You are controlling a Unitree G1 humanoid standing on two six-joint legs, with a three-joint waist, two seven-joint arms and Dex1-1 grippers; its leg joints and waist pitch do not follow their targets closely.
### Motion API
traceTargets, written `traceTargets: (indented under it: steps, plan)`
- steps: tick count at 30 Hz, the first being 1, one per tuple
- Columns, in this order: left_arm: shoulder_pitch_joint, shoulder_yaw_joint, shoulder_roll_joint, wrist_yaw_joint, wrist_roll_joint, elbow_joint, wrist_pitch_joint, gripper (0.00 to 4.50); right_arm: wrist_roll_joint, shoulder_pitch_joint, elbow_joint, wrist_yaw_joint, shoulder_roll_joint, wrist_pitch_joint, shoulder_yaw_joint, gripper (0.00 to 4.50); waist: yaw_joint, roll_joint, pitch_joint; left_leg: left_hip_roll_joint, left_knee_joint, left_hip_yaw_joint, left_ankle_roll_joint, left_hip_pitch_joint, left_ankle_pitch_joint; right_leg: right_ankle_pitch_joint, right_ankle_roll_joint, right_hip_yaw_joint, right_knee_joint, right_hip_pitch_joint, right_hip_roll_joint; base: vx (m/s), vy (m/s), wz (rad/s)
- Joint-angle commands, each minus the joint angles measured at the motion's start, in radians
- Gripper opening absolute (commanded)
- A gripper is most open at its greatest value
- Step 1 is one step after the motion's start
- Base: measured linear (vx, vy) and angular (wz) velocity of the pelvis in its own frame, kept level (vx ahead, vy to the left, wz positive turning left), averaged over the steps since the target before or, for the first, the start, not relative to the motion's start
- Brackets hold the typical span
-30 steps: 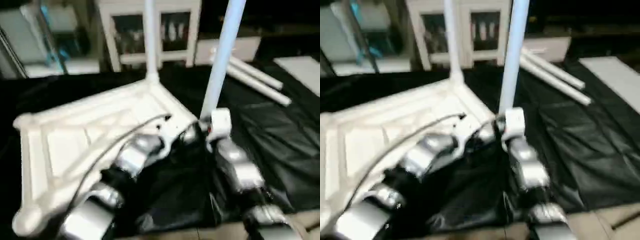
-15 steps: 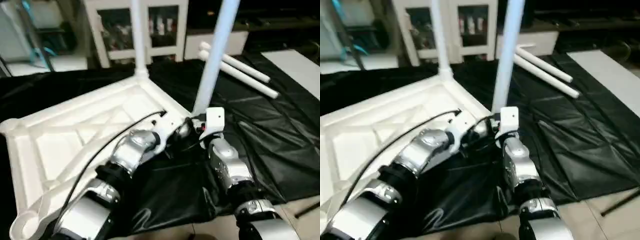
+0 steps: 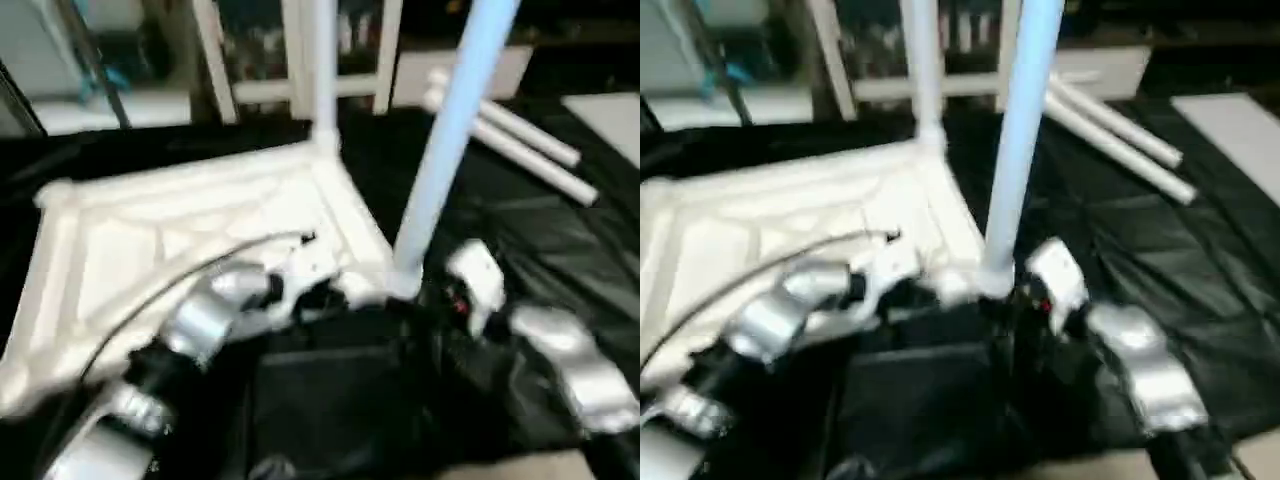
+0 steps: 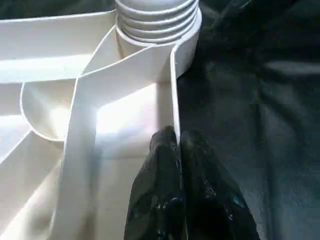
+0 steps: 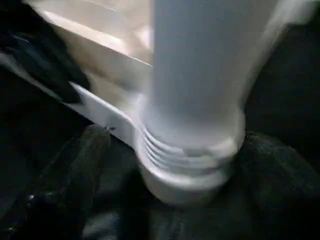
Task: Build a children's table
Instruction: Rotate leg to tighten
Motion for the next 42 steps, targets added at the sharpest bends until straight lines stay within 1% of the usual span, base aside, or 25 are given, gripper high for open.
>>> traceTargets:
  steps: [1,2,5,7,8,10,12,13,15,16,18,19,20,22,23,24,26,28,29,31,33,39,40,41,42]
  plan:
    - [0.045,-0.094,0.027,-0.111,0.005,-0.01,0.042,0.0,0.034,0.016,-0.061,0.066,-0.032,0.033,0.003,4.3,0.014,-0.012,-0.071,0.068,-0.057,-0.022,0.174,0.009,-0.048,0.098,-0.314,0.047,-0.02,0.046,-0.045,0.064,0.003,0.0]
    - [0.047,-0.099,0.035,-0.125,0.003,-0.021,0.05,0.0,0.037,0.025,-0.072,0.084,-0.048,0.041,0.0,4.3,0.025,-0.012,-0.072,0.07,-0.053,-0.02,0.198,0.014,-0.016,0.114,-0.321,0.047,-0.019,0.045,-0.044,0.064,0.003,0.0]
    - [0.042,-0.101,0.034,-0.121,0.013,-0.016,0.043,0.0,0.041,0.029,-0.077,0.094,-0.064,0.049,-0.002,4.3,0.041,-0.008,-0.069,0.071,-0.054,-0.016,0.197,0.02,-0.032,0.043,-0.315,0.048,-0.023,0.041,-0.042,0.0,0.0,0.0]
    - [0.04,-0.102,0.034,-0.12,0.014,-0.017,0.045,0.0,0.055,0.027,-0.082,0.09,-0.064,0.057,-0.004,4.3,0.05,-0.008,-0.064,0.074,-0.062,-0.016,0.15,0.021,-0.114,-0.067,-0.298,0.049,-0.03,0.041,-0.04,0.0,0.0,0.0]
    - [0.038,-0.101,0.032,-0.121,0.017,-0.014,0.046,0.0,0.067,0.022,-0.084,0.091,-0.06,0.069,-0.007,4.3,0.049,-0.011,-0.06,0.074,-0.068,-0.016,0.12,0.02,-0.169,-0.123,-0.286,0.05,-0.035,0.042,-0.039,0.0,0.0,0.0]
    - [0.037,-0.099,0.03,-0.119,0.02,-0.012,0.045,0.0,0.066,0.019,-0.082,0.091,-0.055,0.073,-0.005,4.3,0.048,-0.011,-0.059,0.073,-0.071,-0.017,0.091,0.02,-0.218,-0.174,-0.272,0.052,-0.04,0.041,-0.04,0.0,0.0,0.0]
    - [0.035,-0.099,0.029,-0.114,0.022,-0.009,0.044,0.0,0.063,0.016,-0.078,0.094,-0.045,0.082,-0.004,4.15,0.044,-0.012,-0.055,0.072,-0.077,-0.017,0.044,0.023,-0.293,-0.258,-0.246,0.054,-0.047,0.037,-0.039,0.0,0.0,0.0]
    - [0.035,-0.099,0.03,-0.112,0.022,-0.011,0.046,0.0,0.063,0.016,-0.079,0.096,-0.042,0.088,-0.005,4.15,0.043,-0.013,-0.056,0.071,-0.078,-0.017,0.03,0.026,-0.311,-0.277,-0.237,0.056,-0.049,0.034,-0.038,0.0,0.0,0.0]
    - [0.033,-0.097,0.029,-0.106,0.022,-0.01,0.049,0.0,0.066,0.015,-0.078,0.098,-0.039,0.097,-0.007,4.01,0.041,-0.017,-0.055,0.07,-0.079,-0.017,0.023,0.022,-0.315,-0.289,-0.227,0.059,-0.049,0.036,-0.039,0.0,0.0,0.0]
    - [0.032,-0.095,0.028,-0.102,0.023,-0.008,0.05,0.0,0.067,0.014,-0.075,0.097,-0.037,0.1,-0.008,3.8,0.042,-0.016,-0.056,0.069,-0.079,-0.017,0.023,0.023,-0.311,-0.29,-0.224,0.059,-0.049,0.036,-0.039,0.0,0.0,0.0]
    - [0.03,-0.09,0.024,-0.088,0.025,0.0,0.051,0.0,0.059,0.009,-0.063,0.082,-0.028,0.098,-0.007,3.75,0.042,-0.018,-0.057,0.069,-0.078,-0.016,0.026,0.022,-0.292,-0.281,-0.221,0.063,-0.048,0.035,-0.039,0.0,0.0,0.0]
    - [0.028,-0.085,0.019,-0.074,0.026,0.008,0.051,0.0,0.056,0.005,-0.054,0.067,-0.021,0.099,-0.007,3.56,0.043,-0.016,-0.059,0.069,-0.077,-0.013,0.031,0.023,-0.274,-0.26,-0.225,0.066,-0.047,0.033,-0.036,0.0,0.0,0.0]
    - [0.019,-0.072,-0.003,-0.034,0.035,0.034,0.055,0.0,0.022,-0.015,-0.008,-0.011,0.008,0.093,-0.01,3.56,0.043,-0.014,-0.06,0.069,-0.076,-0.012,0.031,0.024,-0.267,-0.248,-0.227,0.066,-0.045,0.032,-0.035,0.0,0.0,0.0]
    - [0.013,-0.065,-0.019,-0.006,0.041,0.053,0.055,0.0,0.002,-0.025,0.016,-0.061,0.031,0.09,-0.015,3.4,0.04,-0.016,-0.059,0.066,-0.076,-0.009,0.028,0.025,-0.27,-0.25,-0.234,0.067,-0.047,0.03,-0.034,0.0,0.0,0.0]
    - [0.0,-0.055,-0.045,0.037,0.05,0.084,0.055,0.0,-0.02,-0.038,0.046,-0.129,0.068,0.093,-0.025,3.35,0.039,-0.018,-0.058,0.064,-0.076,-0.007,0.02,0.027,-0.288,-0.283,-0.226,0.068,-0.05,0.027,-0.034,0.0,0.0,0.0]
    - [-0.004,-0.051,-0.054,0.052,0.052,0.094,0.054,0.0,-0.025,-0.042,0.054,-0.15,0.08,0.095,-0.029,3.11,0.036,-0.015,-0.057,0.063,-0.076,-0.006,0.016,0.027,-0.295,-0.299,-0.223,0.068,-0.053,0.025,-0.034,0.0,0.0,0.0]
    - [-0.028,-0.035,-0.102,0.128,0.061,0.14,0.058,0.0,-0.05,-0.068,0.106,-0.276,0.143,0.107,-0.054,3.01,0.032,-0.018,-0.058,0.061,-0.078,-0.009,-0.004,0.029,-0.326,-0.35,-0.204,0.066,-0.059,0.024,-0.034,0.0,0.0,0.0]
    - [-0.052,-0.021,-0.148,0.195,0.068,0.181,0.06,0.0,-0.063,-0.099,0.164,-0.399,0.207,0.112,-0.084,2.91,0.025,-0.018,-0.054,0.059,-0.078,-0.01,-0.017,0.031,-0.359,-0.389,-0.192,0.066,-0.064,0.018,-0.032,0.0,0.0,0.0]
    - [-0.06,-0.018,-0.167,0.213,0.067,0.196,0.059,0.0,-0.068,-0.112,0.187,-0.443,0.232,0.106,-0.092,2.8,0.019,-0.019,-0.054,0.057,-0.079,-0.013,-0.025,0.031,-0.388,-0.435,-0.173,0.063,-0.07,0.017,-0.033,0.0,0.0,0.0]
    - [-0.077,-0.016,-0.204,0.245,0.069,0.222,0.05,0.0,-0.072,-0.142,0.237,-0.518,0.283,0.085,-0.105,2.78,0.014,-0.016,-0.054,0.055,-0.078,-0.015,-0.026,0.033,-0.411,-0.47,-0.16,0.062,-0.075,0.012,-0.035,0.0,0.0,0.0]
    - [-0.088,-0.018,-0.224,0.257,0.07,0.237,0.045,0.0,-0.072,-0.162,0.262,-0.548,0.312,0.074,-0.109,2.78,0.011,-0.016,-0.054,0.057,-0.081,-0.018,-0.026,0.029,-0.42,-0.473,-0.147,0.06,-0.077,0.015,-0.034,0.0,0.0,0.0]
    - [-0.103,-0.004,-0.244,0.272,0.076,0.281,0.017,0.0,-0.087,-0.178,0.244,-0.553,0.353,0.009,-0.113,2.77,0.012,-0.018,-0.056,0.058,-0.083,-0.016,-0.013,0.027,-0.414,-0.435,-0.151,0.062,-0.076,0.013,-0.034,0.0,0.0,0.0]
    - [-0.104,-0.003,-0.243,0.273,0.077,0.283,0.015,0.0,-0.087,-0.177,0.239,-0.557,0.354,0.004,-0.116,3.11,0.014,-0.017,-0.058,0.059,-0.083,-0.016,-0.01,0.026,-0.399,-0.412,-0.157,0.063,-0.074,0.015,-0.034,0.0,0.0,0.0]
    - [-0.106,0.0,-0.242,0.275,0.077,0.292,0.009,0.0,-0.071,-0.172,0.231,-0.546,0.357,-0.002,-0.125,3.11,0.014,-0.017,-0.058,0.059,-0.083,-0.015,-0.007,0.025,-0.392,-0.4,-0.161,0.063,-0.073,0.015,-0.033,0.0,0.0,0.0]
    - [-0.106,0.001,-0.24,0.277,0.078,0.295,0.006,0.0,-0.068,-0.167,0.225,-0.544,0.356,-0.003,-0.125,3.46,0.016,-0.015,-0.058,0.06,-0.083,-0.014,-0.003,0.026,-0.382,-0.38,-0.17,0.065,-0.071,0.015,-0.034,0.0,0.0,0.0]
